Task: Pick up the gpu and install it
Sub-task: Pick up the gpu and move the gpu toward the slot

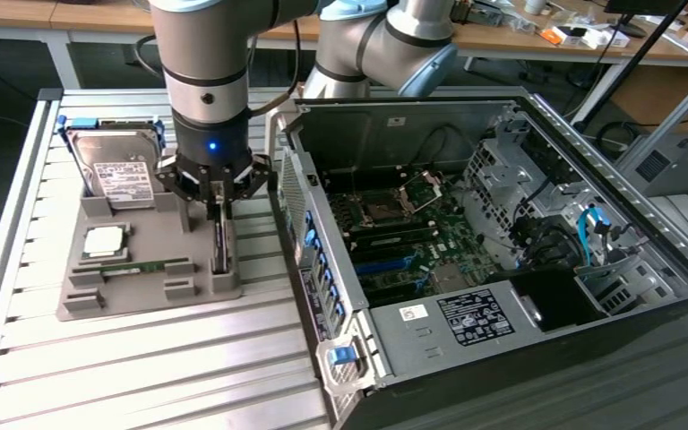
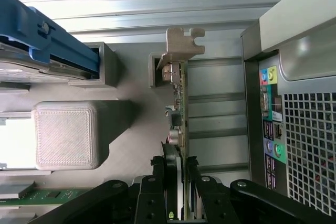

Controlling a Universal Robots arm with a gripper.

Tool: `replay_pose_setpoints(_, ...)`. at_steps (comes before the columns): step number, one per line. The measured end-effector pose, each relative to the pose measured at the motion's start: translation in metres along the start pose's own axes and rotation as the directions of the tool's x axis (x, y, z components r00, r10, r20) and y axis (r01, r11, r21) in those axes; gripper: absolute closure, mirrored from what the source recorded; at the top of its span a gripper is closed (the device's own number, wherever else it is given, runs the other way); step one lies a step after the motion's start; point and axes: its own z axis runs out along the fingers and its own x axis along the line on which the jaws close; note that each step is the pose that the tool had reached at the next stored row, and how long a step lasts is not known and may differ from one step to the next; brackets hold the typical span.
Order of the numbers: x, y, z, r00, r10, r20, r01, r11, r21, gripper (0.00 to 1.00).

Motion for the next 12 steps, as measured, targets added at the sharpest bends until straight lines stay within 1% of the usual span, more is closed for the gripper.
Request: replay_pose_setpoints(12, -0.0002, 0.0004, -0.0091, 1.0, 0.0, 0.0, 0.0, 1.0, -0.0001, 0.73)
